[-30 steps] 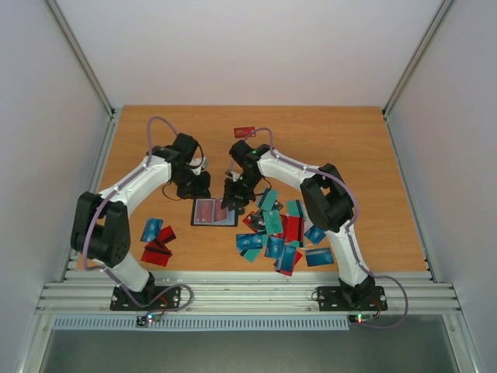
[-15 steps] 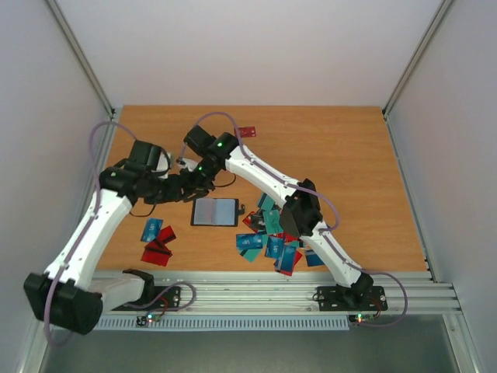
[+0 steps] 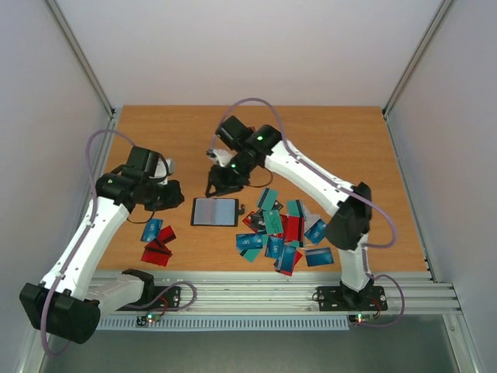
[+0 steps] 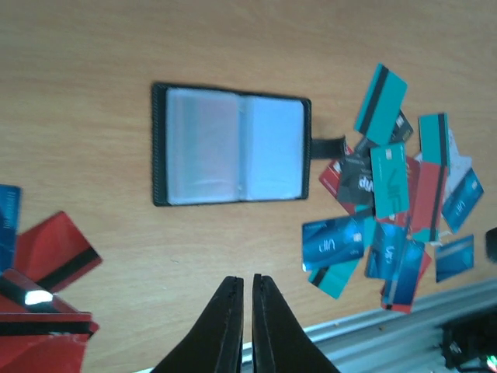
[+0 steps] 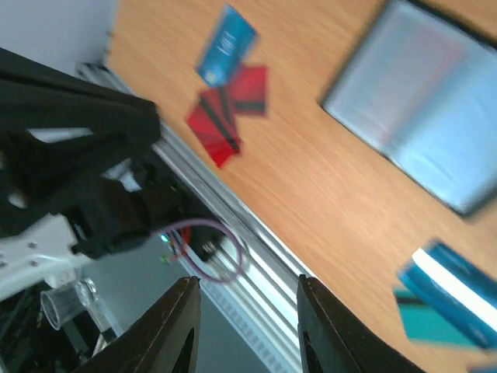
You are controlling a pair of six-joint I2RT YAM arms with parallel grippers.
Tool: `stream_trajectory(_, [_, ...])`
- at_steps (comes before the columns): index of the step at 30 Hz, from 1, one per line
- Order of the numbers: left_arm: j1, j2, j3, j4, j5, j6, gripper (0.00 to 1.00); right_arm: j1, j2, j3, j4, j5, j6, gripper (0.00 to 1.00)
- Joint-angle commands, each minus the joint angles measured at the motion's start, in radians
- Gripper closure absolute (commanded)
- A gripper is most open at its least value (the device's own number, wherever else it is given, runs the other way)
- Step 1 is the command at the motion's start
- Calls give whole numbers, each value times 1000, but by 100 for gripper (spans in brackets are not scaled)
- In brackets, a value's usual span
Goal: Put the credit cards into the card holder
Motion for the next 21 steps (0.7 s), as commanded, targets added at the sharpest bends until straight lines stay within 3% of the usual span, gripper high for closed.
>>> stream_trajectory(1, [-39, 35, -59, 81, 146, 13, 92, -65, -175, -323, 125, 59, 9, 63])
stream_trajectory(6, [-181, 108, -100, 153, 183, 10, 92, -152, -382, -716, 276, 9, 103, 60])
stream_trajectory(11, [-317, 217, -105, 240, 216, -23, 92, -245, -544, -999, 309, 6, 173, 60])
stream_trajectory(17, [-461, 369, -47, 324, 263, -48, 92, -383, -697, -1156, 246, -7, 199, 55])
stream_trajectory(21, [-520, 488, 41, 312, 268, -30, 92, -406, -755, -1198, 157, 34, 195, 55])
